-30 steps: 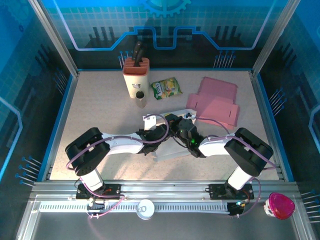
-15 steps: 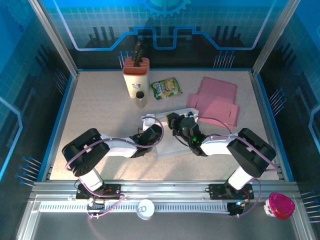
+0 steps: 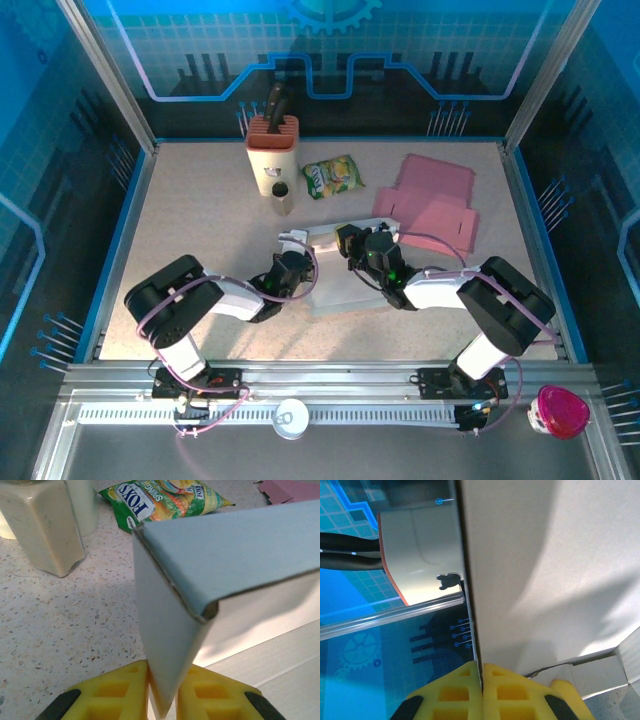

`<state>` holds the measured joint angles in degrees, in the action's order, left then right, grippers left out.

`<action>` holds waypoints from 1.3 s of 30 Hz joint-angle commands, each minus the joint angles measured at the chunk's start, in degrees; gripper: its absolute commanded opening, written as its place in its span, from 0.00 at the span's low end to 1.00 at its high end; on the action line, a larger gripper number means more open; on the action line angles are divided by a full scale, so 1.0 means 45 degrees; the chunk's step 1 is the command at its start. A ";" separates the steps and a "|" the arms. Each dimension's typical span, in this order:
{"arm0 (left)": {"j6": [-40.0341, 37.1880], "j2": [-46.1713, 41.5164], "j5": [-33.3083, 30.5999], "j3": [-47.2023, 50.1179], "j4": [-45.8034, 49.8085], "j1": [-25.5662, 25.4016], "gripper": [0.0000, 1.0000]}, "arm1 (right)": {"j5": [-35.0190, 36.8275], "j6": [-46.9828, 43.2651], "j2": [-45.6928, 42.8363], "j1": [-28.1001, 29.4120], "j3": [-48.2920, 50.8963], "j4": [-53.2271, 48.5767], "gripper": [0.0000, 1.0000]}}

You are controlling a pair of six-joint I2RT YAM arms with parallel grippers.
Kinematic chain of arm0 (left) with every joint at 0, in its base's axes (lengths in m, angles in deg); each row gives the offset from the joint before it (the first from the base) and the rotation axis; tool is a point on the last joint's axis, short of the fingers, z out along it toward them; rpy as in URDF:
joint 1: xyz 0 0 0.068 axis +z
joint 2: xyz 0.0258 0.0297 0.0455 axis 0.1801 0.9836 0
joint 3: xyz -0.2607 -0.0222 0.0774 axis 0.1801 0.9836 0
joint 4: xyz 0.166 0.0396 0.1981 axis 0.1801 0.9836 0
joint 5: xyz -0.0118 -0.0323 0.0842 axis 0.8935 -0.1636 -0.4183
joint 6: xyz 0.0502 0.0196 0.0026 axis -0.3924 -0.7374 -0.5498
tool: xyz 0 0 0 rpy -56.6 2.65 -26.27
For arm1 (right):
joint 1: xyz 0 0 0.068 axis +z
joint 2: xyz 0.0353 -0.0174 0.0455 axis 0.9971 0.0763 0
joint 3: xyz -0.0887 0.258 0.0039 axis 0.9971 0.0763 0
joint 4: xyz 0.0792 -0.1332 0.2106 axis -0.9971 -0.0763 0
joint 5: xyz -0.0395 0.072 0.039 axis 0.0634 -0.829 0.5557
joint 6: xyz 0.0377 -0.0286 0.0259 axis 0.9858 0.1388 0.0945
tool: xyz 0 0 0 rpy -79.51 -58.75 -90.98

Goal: Fold the paper box

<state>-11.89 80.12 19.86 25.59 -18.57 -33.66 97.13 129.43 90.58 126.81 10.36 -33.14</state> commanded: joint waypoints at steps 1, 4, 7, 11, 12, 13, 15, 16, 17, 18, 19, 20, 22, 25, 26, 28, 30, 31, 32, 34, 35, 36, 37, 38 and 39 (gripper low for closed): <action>-0.0458 0.0241 0.1261 -0.0174 -0.1843 -0.0141 0.20 | -0.1575 0.0140 0.0141 0.0207 0.0120 -0.1616 0.00; -0.0497 0.0413 0.1066 -0.0194 -0.1946 -0.0143 0.20 | -0.1627 0.0165 0.0217 0.0187 0.0082 -0.1578 0.00; -0.0536 0.0562 0.0946 -0.0310 -0.1942 -0.0151 0.21 | -0.1646 0.0188 0.0235 0.0199 0.0082 -0.1537 0.00; -0.0461 0.0687 0.0539 -0.0442 -0.1922 -0.0144 0.07 | -0.1659 0.0227 0.0227 0.0199 0.0091 -0.1519 0.00; -0.0417 0.0709 0.0426 -0.0495 -0.1863 -0.0150 0.03 | -0.1663 0.0228 0.0227 0.0202 0.0082 -0.1529 0.00; -0.0374 0.0705 0.0334 -0.0560 -0.1764 -0.0162 0.00 | -0.1637 0.0246 0.0238 0.0192 0.0085 -0.1528 0.00; -0.0070 0.0647 -0.0060 -0.0795 -0.1174 -0.0213 0.00 | -0.1651 0.0267 0.0281 0.0199 0.0061 -0.1461 0.00; 0.0085 0.0599 -0.0392 -0.0934 -0.0751 -0.0291 0.00 | -0.1661 0.0267 0.0286 0.0198 0.0042 -0.1426 0.00; 0.0242 0.0504 -0.0914 -0.1109 -0.0198 -0.0422 0.00 | -0.1655 0.0238 0.0276 0.0192 0.0008 -0.1431 0.00; 0.0384 0.0410 -0.1513 -0.1336 0.0444 -0.0613 0.00 | -0.1645 0.0209 0.0238 0.0205 -0.0014 -0.1488 0.00; 0.0503 0.0335 -0.2030 -0.1532 0.0986 -0.0769 0.00 | -0.1621 0.0179 0.0194 0.0204 -0.0036 -0.1537 0.00; 0.0528 0.0253 -0.2413 -0.1707 0.1500 -0.0946 0.00 | -0.1602 0.0143 0.0142 0.0202 0.0008 -0.1557 0.00; 0.0657 0.0167 -0.3154 -0.2019 0.2476 -0.1221 0.00 | -0.1574 -0.0141 -0.0017 0.0188 0.0022 -0.1579 0.00; 0.1286 -0.0205 -0.3406 -0.2074 0.3850 -0.1232 0.00 | -0.1440 -0.1208 -0.0971 0.0073 0.0060 -0.2367 0.27; 0.1367 -0.0397 -0.3363 -0.1947 0.4060 -0.1214 0.00 | -0.1380 -0.1668 -0.1508 0.0020 0.0052 -0.2983 0.36; 0.1657 -0.0872 -0.3181 -0.1750 0.4821 -0.1102 0.00 | -0.1321 -0.2808 -0.2716 -0.0173 -0.0078 -0.4381 0.48; 0.2183 -0.1541 -0.2899 -0.1742 0.6147 -0.0879 0.00 | -0.1198 -0.4047 -0.4071 -0.0405 -0.0255 -0.6021 0.59; 0.2239 -0.1903 -0.2694 -0.1638 0.6424 -0.0821 0.00 | -0.1223 -0.4575 -0.4596 -0.0528 -0.0307 -0.6573 0.64; 0.2266 -0.2284 -0.2409 -0.1469 0.6613 -0.0716 0.00 | -0.1397 -0.5099 -0.5135 -0.0765 -0.0377 -0.7066 0.67; 0.2239 -0.2944 -0.1632 -0.1260 0.6980 -0.0416 0.00 | -0.2004 -0.5977 -0.5940 -0.1417 -0.0297 -0.7706 0.69; 0.2175 -0.3271 -0.1192 -0.1181 0.7150 -0.0237 0.00 | -0.2359 -0.6369 -0.6376 -0.1822 -0.0243 -0.7911 0.69; 0.2075 -0.3574 -0.0708 -0.1070 0.7247 -0.0043 0.00 | -0.2763 -0.6772 -0.6721 -0.2278 -0.0198 -0.8177 0.68; 0.1999 -0.3836 -0.0233 -0.0955 0.7245 0.0138 0.00 | -0.3158 -0.7079 -0.6940 -0.2688 -0.0210 -0.8439 0.66; 0.1899 -0.4143 0.0399 -0.0810 0.7182 0.0392 0.00 | -0.3660 -0.7415 -0.7116 -0.3147 -0.0231 -0.8649 0.64; 0.1799 -0.4370 0.0979 -0.0665 0.7051 0.0614 0.00 | -0.4079 -0.7721 -0.7235 -0.3560 -0.0213 -0.8719 0.63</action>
<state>-3.89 63.27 15.54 20.52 10.67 -33.07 85.24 103.05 59.37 114.68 9.90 -65.03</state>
